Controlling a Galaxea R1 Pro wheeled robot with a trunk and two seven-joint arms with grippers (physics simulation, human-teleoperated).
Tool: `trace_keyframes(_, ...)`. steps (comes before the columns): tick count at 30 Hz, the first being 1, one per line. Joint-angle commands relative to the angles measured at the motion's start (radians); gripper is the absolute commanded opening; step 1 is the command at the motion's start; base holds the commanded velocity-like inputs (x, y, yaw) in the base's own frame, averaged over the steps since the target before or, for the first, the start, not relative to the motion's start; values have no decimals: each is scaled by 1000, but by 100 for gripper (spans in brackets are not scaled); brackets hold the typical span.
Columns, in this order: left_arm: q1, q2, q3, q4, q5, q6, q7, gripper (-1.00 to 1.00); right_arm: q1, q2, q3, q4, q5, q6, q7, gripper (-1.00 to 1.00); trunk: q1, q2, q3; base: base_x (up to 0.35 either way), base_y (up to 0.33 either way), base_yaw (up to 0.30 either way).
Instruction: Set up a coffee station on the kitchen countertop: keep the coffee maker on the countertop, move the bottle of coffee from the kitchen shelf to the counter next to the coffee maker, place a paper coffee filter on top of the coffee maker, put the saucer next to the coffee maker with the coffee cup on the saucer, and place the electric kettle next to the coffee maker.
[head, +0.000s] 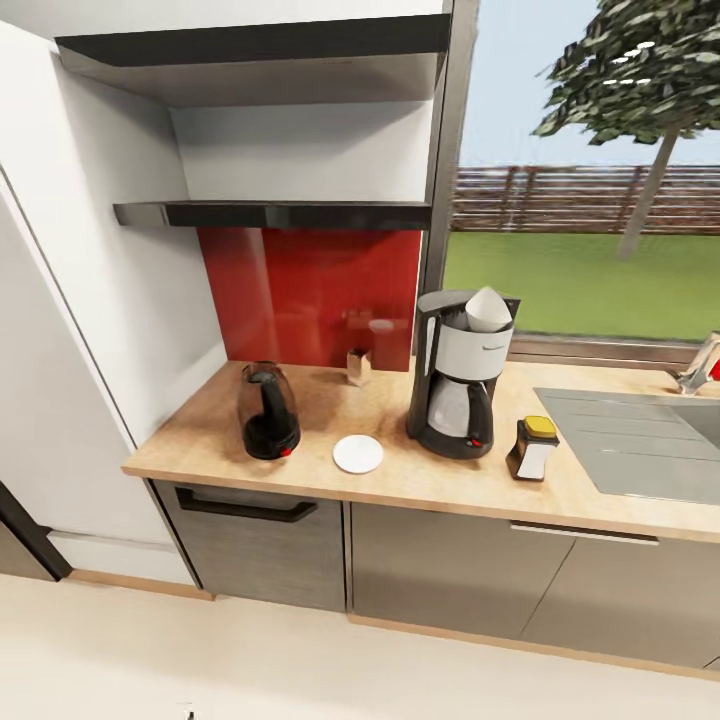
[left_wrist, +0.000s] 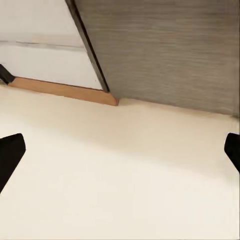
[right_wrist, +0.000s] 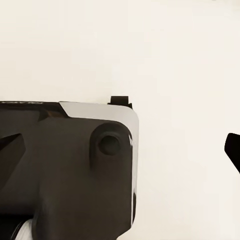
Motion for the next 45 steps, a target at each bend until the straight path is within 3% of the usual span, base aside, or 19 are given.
trace_keyframes(1,-13,-9,0,-37,-2,-8,3,100,-1,0,-8,1,10,-3,4,100,1,-2,-2,0,0,0)
trace_keyframes(6,-81,-61,-13,-185,-2,-19,0,100,-1,1,-9,1,10,-3,3,100,1,-2,-2,0,0,0)
trace_keyframes(12,-168,-76,-25,-302,-1,-20,1,100,-1,2,-8,0,10,-4,3,100,1,-2,-2,0,0,0)
trace_keyframes(17,-235,-78,-64,-369,0,-15,1,100,-1,3,-8,0,10,-5,3,100,1,-2,-2,0,0,0)
trace_keyframes(23,-343,-80,-146,-383,-3,-2,9,100,-1,6,-8,1,10,-5,3,100,1,-2,-2,0,0,0)
trace_keyframes(26,-407,-100,-175,-381,-4,25,18,100,-1,5,-9,0,10,-5,3,100,1,-2,-2,0,0,0)
trace_keyframes(29,-440,-132,-183,-382,-7,86,30,100,-1,4,-9,0,11,-5,2,100,1,-2,-2,0,0,0)
trace_keyframes(33,-491,-153,-187,-380,-15,180,43,100,-1,2,-9,1,11,-5,2,100,1,-2,-2,0,0,0)
trace_keyframes(40,-560,-157,-188,-367,-29,277,52,100,-1,0,-8,2,11,-5,2,100,1,-2,-2,0,0,0)
trace_keyframes(45,-591,-158,-188,-363,-66,308,142,100,-1,-1,-9,2,11,-5,2,100,1,-2,-2,0,0,0)
